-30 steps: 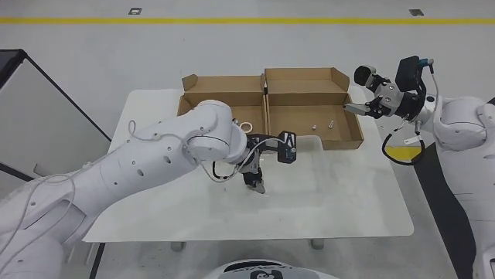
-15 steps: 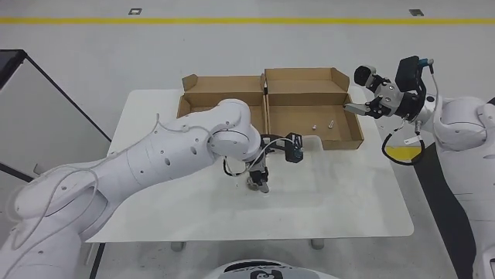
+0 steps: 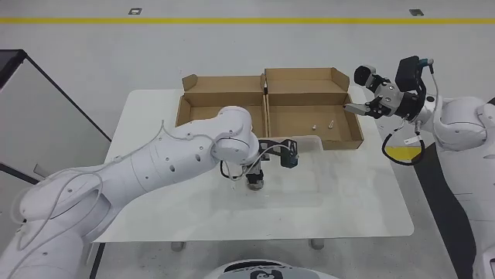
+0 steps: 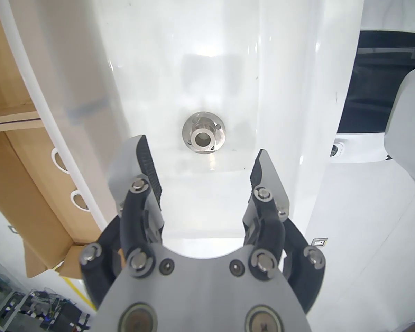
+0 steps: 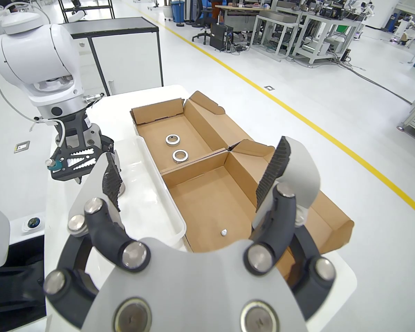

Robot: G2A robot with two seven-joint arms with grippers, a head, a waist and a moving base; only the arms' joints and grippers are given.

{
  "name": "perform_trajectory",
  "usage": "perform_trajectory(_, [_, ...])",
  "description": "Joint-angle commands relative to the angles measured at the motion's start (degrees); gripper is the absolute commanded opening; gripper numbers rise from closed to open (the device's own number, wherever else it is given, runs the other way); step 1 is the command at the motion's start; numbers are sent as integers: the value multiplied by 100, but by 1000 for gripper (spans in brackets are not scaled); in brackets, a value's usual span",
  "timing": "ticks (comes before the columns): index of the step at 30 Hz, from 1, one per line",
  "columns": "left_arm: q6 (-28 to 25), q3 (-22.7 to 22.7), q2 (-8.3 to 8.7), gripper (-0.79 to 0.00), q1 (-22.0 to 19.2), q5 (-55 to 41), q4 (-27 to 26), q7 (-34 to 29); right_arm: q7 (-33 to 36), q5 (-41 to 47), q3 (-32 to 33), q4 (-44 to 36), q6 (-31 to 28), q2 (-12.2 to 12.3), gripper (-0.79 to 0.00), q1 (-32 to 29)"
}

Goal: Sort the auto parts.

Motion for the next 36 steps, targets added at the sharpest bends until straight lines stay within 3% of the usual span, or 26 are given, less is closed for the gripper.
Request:
perform_trajectory(1, [-22, 44, -9, -249, 16, 77, 2, 22, 0, 0, 0, 0, 0, 0, 0, 0])
perform_trajectory(5, [-23, 233, -51, -326, 5, 260, 26, 23, 0, 0, 0, 0, 0, 0, 0, 0])
perform_trajectory(12, [-27, 327, -122, -348, 39, 381, 152, 26, 0, 0, 0, 0, 0, 0, 0, 0])
perform_trajectory(15, [-53, 327, -151, -391, 104, 469, 192, 52, 0, 0, 0, 0, 0, 0, 0, 0])
perform_trajectory(36, [-145, 327, -456, -422, 397, 830, 680, 144, 0, 0, 0, 0, 0, 0, 0, 0])
